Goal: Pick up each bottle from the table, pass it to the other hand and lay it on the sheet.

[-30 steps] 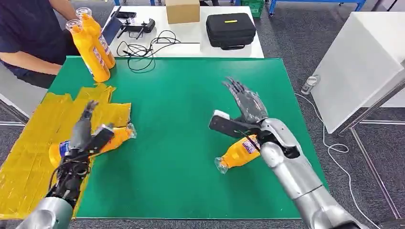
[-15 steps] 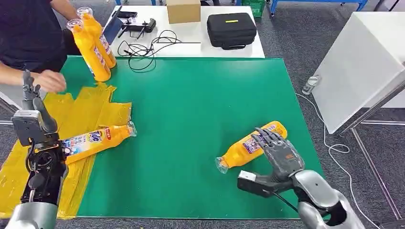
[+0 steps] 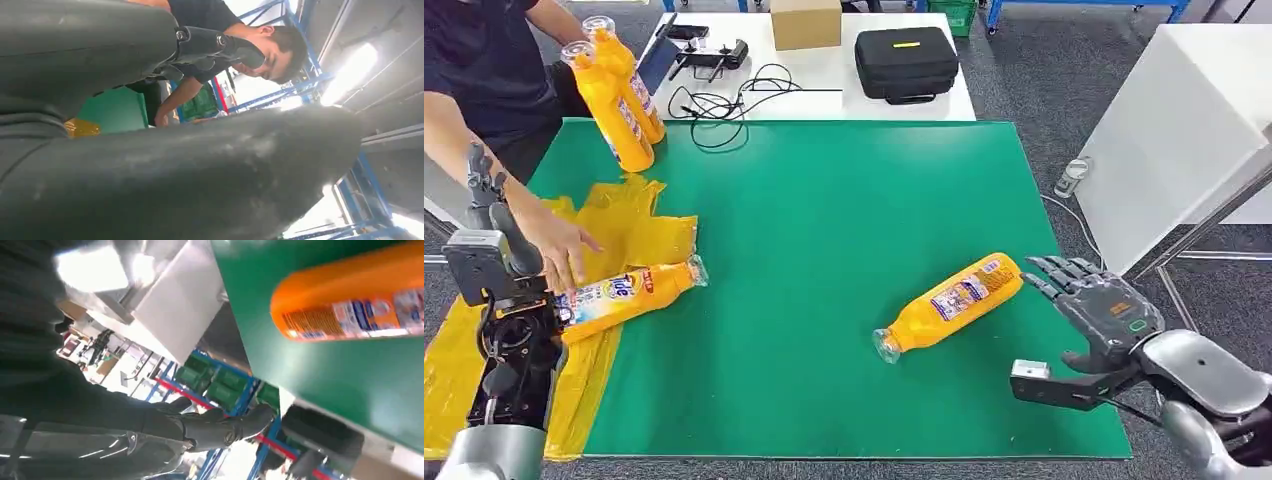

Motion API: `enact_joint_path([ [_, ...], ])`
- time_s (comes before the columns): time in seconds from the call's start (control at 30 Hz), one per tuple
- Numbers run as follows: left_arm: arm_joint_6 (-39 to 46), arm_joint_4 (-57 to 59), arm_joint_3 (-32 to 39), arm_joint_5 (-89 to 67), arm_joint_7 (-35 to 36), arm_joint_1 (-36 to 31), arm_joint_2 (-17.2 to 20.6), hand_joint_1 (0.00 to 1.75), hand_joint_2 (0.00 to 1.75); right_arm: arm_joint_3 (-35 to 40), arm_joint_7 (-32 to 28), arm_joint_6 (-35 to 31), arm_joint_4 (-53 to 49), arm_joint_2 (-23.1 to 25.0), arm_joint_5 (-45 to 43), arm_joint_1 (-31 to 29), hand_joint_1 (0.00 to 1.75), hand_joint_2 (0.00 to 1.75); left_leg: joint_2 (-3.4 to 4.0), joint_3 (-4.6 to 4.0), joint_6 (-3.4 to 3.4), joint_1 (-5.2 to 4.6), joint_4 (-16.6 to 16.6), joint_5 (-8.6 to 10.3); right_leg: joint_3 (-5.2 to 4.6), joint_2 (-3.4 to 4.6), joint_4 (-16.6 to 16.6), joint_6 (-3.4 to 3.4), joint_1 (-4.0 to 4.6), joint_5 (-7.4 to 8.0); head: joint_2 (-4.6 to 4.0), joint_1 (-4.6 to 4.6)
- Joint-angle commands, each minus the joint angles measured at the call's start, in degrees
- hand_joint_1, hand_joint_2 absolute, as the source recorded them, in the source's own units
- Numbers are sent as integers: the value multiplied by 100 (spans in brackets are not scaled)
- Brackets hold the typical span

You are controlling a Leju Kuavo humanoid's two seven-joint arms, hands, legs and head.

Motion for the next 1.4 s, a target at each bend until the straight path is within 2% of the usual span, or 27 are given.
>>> enact_joint_path([
  [0.03,-52,136,200,-39,36,-335,-194,0,0,768,22,185,1030,-209,-69,-828,0,0,7,28,-7,6,-6,-9,30,-2,-11,4,7,-6,2,0],
  [0.17,-92,148,262,-86,70,-452,-246,0,0,2010,-197,111,2024,-562,-199,-1960,0,0,19,12,-3,7,1,-4,12,11,-6,5,6,4,2,0],
  [0.2,-93,162,273,-93,61,-463,-250,0,0,2242,-225,111,2168,-590,-233,-2192,0,175,21,20,-4,7,2,-7,20,11,-7,7,6,2,0,0],
  [0.27,-96,219,303,-100,8,-463,-232,0,0,3127,-377,38,2766,-585,-377,-3061,0,175,37,20,-4,4,3,-8,17,26,-4,7,2,6,2,-2],
  [0.33,-36,187,312,-36,-16,-364,-174,0,0,3986,-539,-83,3460,-316,-488,-3948,0,175,42,25,-5,6,-3,-5,21,30,-10,8,4,11,2,0],
  [0.4,-21,79,314,16,-16,-267,-141,0,0,4449,-549,-236,3918,-67,-640,-4305,0,175,63,33,-4,4,-10,-5,25,51,-12,8,1,17,2,0],
  [0.7,-28,138,320,6,-16,-331,-154,0,0,4766,-435,-619,4312,109,-704,-4259,0,175,-2,17,1,7,-5,1,22,2,-3,13,8,7,2,-2],
  [0.83,-82,287,290,26,-16,-492,-93,0,0,5128,-501,-1008,5049,528,-831,-4405,0,175,9,21,-1,12,-6,0,27,10,-8,13,12,11,2,-2],
  [1.1,-70,283,181,171,-16,-511,13,0,0,5318,-569,-1229,5390,740,-971,-4304,0,175,-1,19,-3,10,-5,0,25,-1,-4,11,10,6,0,0],
  [1.3,-13,201,53,301,-16,-435,59,0,0,5348,-535,-1802,6115,1268,-960,-4327,0,175,12,22,-2,12,-7,0,26,8,-7,11,13,9,0,0],
  [1.4,-12,199,53,302,-16,-433,59,0,0,5349,-534,-1801,6113,1288,-963,-4319,0,175,10,17,-2,11,-5,3,21,4,-4,11,12,9,0,0],
])
